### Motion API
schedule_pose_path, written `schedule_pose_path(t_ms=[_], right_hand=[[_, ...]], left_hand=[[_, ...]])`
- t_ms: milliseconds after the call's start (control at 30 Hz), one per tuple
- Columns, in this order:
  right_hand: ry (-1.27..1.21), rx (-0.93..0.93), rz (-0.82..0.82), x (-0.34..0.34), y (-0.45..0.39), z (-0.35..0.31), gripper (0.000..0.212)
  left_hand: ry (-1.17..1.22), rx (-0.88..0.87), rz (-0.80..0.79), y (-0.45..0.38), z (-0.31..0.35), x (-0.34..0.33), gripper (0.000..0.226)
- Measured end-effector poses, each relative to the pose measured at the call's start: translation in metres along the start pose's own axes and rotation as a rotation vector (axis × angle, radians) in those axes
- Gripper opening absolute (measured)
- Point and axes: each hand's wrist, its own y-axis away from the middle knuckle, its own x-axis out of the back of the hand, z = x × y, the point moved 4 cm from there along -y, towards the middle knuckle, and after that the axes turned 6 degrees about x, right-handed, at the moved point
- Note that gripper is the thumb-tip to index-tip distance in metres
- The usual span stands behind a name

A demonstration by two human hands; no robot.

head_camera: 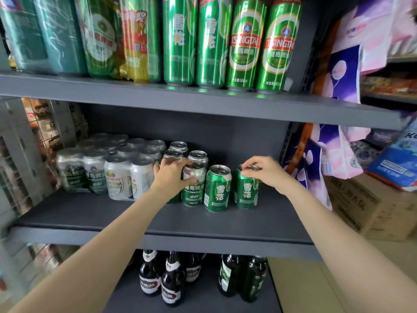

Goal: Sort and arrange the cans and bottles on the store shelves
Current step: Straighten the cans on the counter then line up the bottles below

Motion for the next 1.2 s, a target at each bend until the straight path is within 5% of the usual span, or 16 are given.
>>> schedule_pose_path(t_ms=[133,233,367,567,1200], right_hand=[[0.033,0.046,0.031,0.0,0.016,0.004,0.013],[0.27,0.088,0.054,-0.003,0.021,0.001,0.036],[0.592,0.196,-0.01,-0.021,0.037,-0.005,0.061],[0.439,0.267,0.082,-0.023,0.044,0.01,0.067],[0.496,0.203,0.007,-0.029,0.02,-0.002,0.057]], left_hand=[[-0.013,-0.066,0.144,0.011,0.015,0.001,0.059],[0.067,-0.273,0.157,0.02,0.041,0.001,0.073],[-0.357,-0.407,0.009,0.027,0.059,-0.02,0.088],[-0.472,-0.497,0.136,0.019,0.064,-0.029,0.097],[-0.459,-0.239,-0.036,0.013,0.066,-0.036,0.081]])
